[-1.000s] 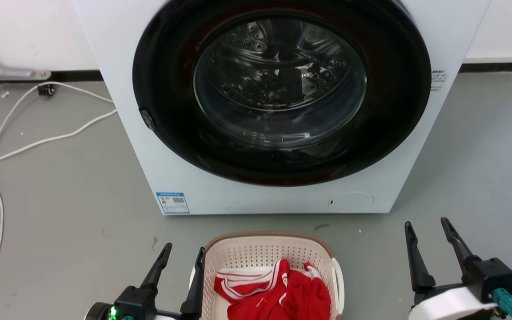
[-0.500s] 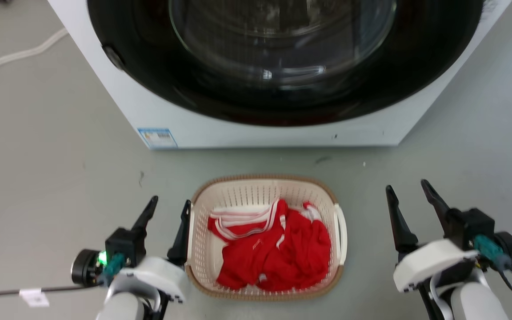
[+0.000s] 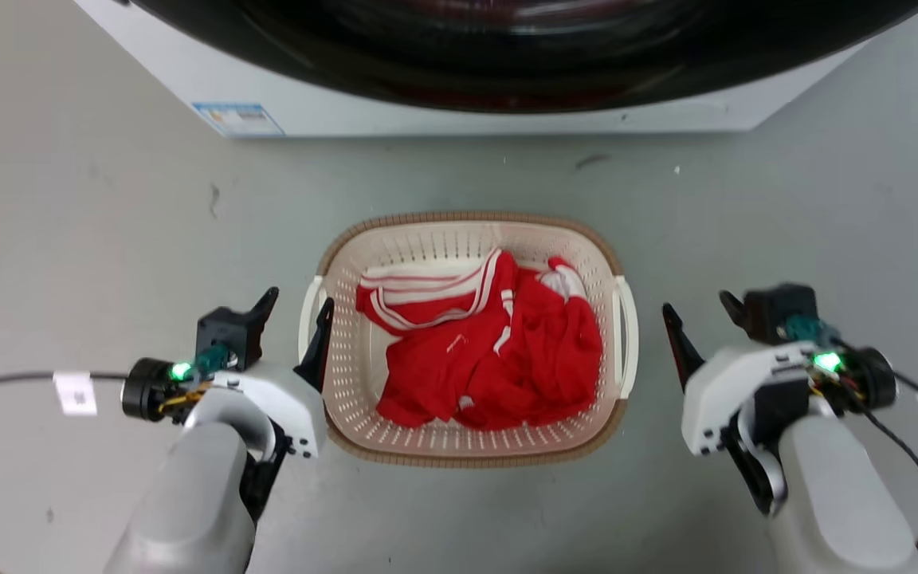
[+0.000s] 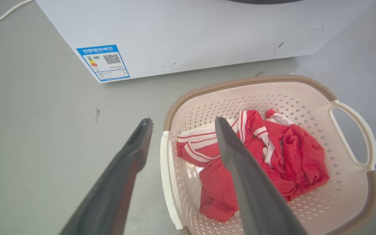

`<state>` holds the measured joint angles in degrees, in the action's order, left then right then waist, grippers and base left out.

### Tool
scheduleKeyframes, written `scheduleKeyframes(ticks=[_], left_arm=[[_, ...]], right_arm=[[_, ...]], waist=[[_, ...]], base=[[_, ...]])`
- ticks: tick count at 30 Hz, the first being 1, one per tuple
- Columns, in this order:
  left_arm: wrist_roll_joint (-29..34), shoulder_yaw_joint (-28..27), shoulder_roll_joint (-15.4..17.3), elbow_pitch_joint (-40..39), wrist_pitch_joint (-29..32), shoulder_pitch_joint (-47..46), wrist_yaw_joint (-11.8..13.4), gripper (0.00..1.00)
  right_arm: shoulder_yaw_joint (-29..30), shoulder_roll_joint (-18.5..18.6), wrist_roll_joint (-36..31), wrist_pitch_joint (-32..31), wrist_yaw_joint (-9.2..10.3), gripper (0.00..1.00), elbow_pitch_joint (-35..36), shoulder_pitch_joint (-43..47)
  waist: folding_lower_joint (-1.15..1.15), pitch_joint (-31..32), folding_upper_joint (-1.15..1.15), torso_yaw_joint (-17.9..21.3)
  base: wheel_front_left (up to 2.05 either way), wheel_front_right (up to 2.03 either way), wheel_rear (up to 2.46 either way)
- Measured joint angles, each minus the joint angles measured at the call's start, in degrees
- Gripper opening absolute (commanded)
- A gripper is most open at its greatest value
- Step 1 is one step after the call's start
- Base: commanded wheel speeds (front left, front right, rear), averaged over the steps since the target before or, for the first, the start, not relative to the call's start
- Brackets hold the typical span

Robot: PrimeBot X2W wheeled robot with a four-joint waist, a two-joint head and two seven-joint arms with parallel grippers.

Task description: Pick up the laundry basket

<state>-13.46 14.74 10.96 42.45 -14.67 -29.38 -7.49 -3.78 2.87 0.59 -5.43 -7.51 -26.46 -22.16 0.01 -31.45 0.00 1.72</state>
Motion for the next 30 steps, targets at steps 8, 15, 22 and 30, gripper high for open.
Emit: scheduleKeyframes(ticks=[8, 15, 22, 30], left_arm=[[-5.87, 7.10, 1.52, 10.89, 2.98, -8.71, -0.01, 1.00], [-10.40, 14.33, 2.78, 15.61, 6.22, -14.83, -0.01, 1.00], [-15.90, 21.47, 3.70, 17.31, 9.77, -19.59, -0.01, 1.00], [-21.27, 28.61, 4.85, 17.78, 11.06, -22.95, -0.01, 1.00]], right_arm=[[-1.93, 0.01, 4.74, -1.80, 0.00, 1.00, -12.59, -8.80], [-2.30, -0.02, 5.35, -2.20, 0.00, 1.00, -22.97, -16.63], [-4.61, 0.00, 8.40, -3.61, 0.00, 1.00, -31.89, -23.10], [-5.17, -0.03, 7.03, -2.82, 0.00, 1.00, -38.53, -28.18]], waist=[[0.00, -6.11, 0.00, -0.54], [0.00, -10.63, 0.00, -1.20], [-0.01, -14.51, 0.00, -2.40], [-0.01, -16.83, 0.00, -3.21]], base=[[0.00, 0.00, 0.00], [0.00, 0.00, 0.00], [0.00, 0.00, 0.00], [0.00, 0.00, 0.00]])
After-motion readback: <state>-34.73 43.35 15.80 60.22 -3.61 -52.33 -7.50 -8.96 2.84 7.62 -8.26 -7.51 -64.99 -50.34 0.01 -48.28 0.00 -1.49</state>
